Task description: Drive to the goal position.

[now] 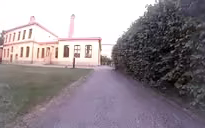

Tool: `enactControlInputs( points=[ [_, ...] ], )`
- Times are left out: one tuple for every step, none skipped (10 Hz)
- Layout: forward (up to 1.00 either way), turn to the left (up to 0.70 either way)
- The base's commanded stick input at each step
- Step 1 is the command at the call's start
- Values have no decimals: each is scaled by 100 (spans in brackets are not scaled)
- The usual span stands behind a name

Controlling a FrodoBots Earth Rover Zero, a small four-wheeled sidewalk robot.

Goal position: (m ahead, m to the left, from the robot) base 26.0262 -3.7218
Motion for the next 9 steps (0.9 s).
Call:
enactControlInputs(
  points=[
    [50, -1],
    [50, -1],
    [50, -1],
    [50, -1],
    [50, -1],
    [50, -1],
    [50, -1],
    [50, -1],
    [50, -1]
  ],
)
